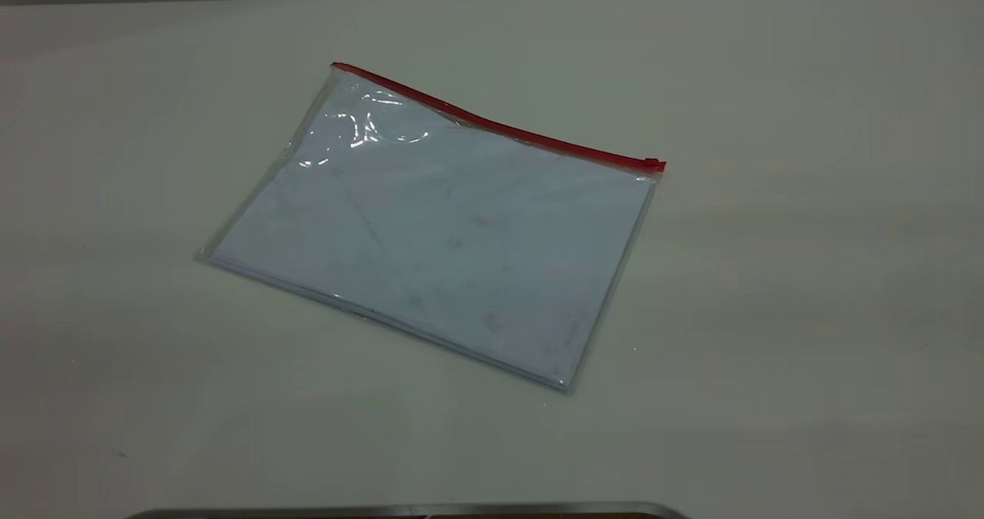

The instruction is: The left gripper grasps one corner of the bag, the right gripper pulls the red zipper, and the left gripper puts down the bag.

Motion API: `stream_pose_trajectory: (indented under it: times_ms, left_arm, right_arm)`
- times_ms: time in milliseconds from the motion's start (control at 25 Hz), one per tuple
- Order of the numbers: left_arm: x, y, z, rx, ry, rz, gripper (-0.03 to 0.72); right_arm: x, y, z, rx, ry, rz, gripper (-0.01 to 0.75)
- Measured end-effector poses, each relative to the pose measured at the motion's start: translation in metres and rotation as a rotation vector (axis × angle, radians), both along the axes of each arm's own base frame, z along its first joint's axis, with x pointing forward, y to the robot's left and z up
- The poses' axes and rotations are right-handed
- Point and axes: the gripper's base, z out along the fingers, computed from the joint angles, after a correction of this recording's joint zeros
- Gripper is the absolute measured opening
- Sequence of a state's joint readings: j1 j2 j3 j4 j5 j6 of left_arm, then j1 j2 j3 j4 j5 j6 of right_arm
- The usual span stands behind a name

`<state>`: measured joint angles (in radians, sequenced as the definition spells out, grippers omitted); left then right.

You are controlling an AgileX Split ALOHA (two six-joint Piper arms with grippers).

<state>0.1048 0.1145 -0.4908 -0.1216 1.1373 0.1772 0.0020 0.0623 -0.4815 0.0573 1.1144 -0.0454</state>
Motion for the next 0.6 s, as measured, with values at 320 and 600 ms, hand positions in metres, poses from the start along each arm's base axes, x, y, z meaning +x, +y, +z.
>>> stream_pose_trajectory:
  times_ms: [320, 600]
  left_arm:
    - [-0.016, -0.002, -0.001, 0.012, -0.108, -0.001, 0.548]
    - [-0.02, -0.003, -0.001, 0.01, -0.119, -0.004, 0.548]
  right_arm:
    - [-0.012, 0.0, -0.001, -0.002, -0.067, -0.042, 0.492]
    - [-0.012, 0.0, -0.001, -0.002, -0.067, -0.042, 0.491]
